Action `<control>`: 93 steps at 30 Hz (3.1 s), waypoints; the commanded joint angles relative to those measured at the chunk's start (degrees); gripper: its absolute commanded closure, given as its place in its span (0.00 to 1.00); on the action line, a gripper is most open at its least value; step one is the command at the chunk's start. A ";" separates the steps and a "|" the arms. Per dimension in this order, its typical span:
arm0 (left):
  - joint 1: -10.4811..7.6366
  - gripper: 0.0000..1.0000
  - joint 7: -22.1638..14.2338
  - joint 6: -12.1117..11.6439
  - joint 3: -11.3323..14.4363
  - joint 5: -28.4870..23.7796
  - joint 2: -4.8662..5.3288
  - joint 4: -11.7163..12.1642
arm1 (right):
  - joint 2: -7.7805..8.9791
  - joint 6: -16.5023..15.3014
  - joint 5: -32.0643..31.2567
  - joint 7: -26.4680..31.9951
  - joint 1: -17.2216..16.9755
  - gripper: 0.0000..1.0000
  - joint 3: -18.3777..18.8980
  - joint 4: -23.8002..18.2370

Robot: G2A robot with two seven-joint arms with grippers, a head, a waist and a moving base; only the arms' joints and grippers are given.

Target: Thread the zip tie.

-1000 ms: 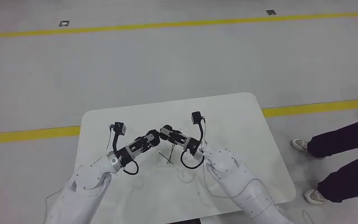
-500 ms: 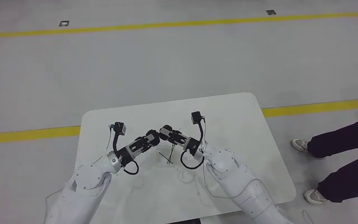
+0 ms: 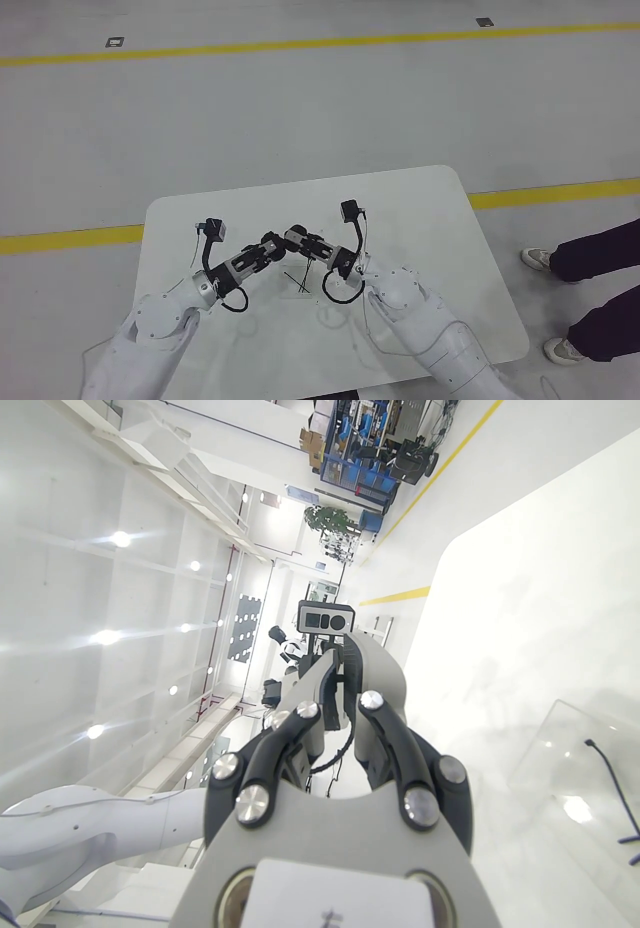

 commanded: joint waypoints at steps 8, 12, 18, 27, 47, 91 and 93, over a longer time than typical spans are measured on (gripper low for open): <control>-0.01 1.00 0.39 -0.31 -0.09 0.26 0.23 0.55 | 0.16 0.00 -0.14 -0.23 -0.45 0.00 0.57 0.27; 0.36 1.00 0.34 -0.69 -0.53 0.20 0.42 0.32 | 0.46 0.00 1.10 -0.11 -1.10 0.00 2.31 0.68; 1.14 1.00 -0.85 -2.04 -1.44 -0.20 0.81 -0.23 | 1.01 0.00 3.07 1.67 -1.61 0.00 5.27 2.37; 1.09 1.00 -1.97 -2.77 -2.10 8.08 1.46 -3.65 | 1.17 0.00 3.04 2.23 -1.19 0.00 5.48 4.47; 2.86 1.00 6.44 -2.77 0.72 28.44 3.28 -10.58 | 1.23 3.52 4.29 1.84 -1.30 0.00 4.74 5.12; 12.43 1.00 6.21 -2.77 -11.64 21.94 6.05 -13.40 | 2.09 20.95 -9.98 7.49 0.92 0.00 2.13 0.15; 12.79 1.00 5.75 -2.77 -11.87 20.71 6.13 -13.72 | 2.07 20.90 -11.10 7.20 0.89 0.00 1.49 -0.17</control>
